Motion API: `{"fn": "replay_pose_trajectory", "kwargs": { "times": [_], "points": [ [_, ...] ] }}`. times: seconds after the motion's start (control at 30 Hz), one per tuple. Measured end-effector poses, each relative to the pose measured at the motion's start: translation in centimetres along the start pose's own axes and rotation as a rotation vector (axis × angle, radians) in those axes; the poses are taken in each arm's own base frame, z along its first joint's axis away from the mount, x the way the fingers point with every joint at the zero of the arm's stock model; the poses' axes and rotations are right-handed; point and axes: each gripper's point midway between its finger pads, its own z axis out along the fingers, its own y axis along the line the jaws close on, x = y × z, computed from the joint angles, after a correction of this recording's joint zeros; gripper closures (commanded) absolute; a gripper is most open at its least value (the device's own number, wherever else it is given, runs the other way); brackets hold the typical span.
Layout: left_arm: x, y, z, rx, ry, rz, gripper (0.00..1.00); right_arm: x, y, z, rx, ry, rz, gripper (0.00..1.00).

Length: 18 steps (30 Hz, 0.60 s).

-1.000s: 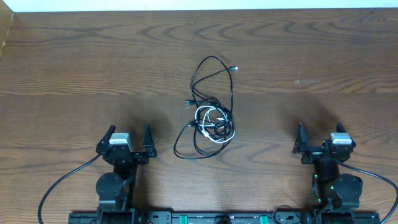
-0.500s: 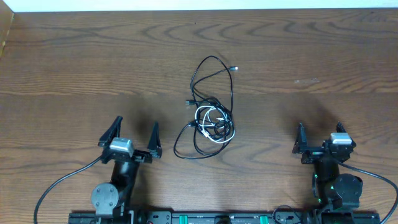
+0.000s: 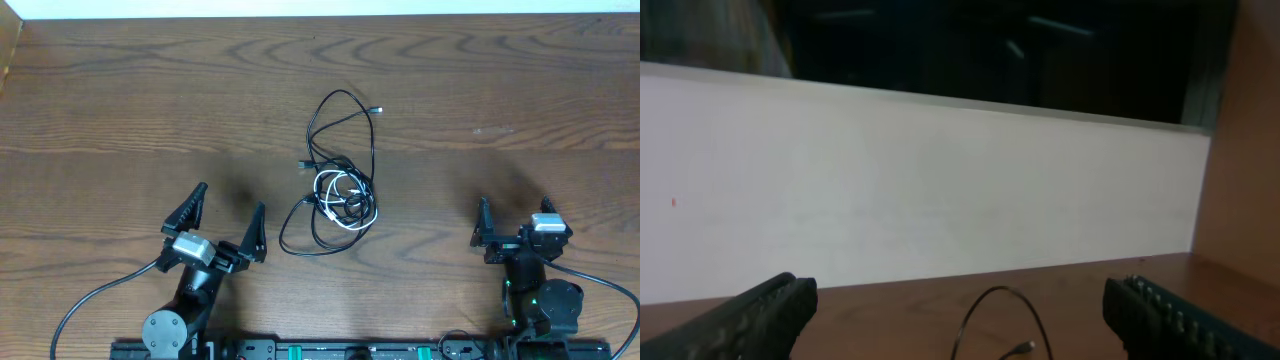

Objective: Untangle cables
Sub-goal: 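Raise the left arm and move its gripper over the cable bundle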

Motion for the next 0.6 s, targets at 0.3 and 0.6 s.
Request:
{"fn": "replay_pose_trajectory", "kwargs": {
  "times": [0.3,0.6],
  "points": [
    [-0.9,0.1,1.5,-0.013,0.144,-0.061,0.02,0.0,0.0,0.0,0.000,0.001,0.000,0.01],
    [-0.1,1.1,5.0,-0.062,0.480,-0.202,0.02,0.0,0.0,0.0,0.000,0.000,0.000,0.01]
  ]
}}
